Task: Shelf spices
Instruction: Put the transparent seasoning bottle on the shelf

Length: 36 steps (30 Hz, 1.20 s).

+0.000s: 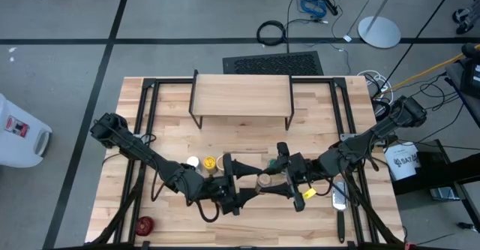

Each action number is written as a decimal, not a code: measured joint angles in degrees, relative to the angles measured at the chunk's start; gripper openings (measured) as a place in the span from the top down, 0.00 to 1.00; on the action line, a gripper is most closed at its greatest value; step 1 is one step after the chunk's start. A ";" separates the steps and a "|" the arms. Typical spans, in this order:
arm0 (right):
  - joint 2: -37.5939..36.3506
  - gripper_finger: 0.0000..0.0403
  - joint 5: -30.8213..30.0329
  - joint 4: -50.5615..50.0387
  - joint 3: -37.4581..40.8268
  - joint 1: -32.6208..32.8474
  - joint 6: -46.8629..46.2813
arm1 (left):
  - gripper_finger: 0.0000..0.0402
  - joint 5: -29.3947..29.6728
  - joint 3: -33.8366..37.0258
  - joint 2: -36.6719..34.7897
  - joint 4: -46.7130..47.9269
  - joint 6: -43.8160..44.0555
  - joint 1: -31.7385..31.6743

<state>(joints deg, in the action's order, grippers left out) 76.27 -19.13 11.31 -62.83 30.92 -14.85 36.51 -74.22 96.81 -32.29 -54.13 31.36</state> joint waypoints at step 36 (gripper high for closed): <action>-1.89 0.56 -0.34 0.59 0.15 1.51 8.00 | 0.17 -1.92 -0.05 -1.02 3.25 29.54 -0.32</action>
<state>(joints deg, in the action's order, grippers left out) 74.37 -19.48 11.90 -62.67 32.42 -6.85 34.59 -74.27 95.79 -29.04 -24.60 31.05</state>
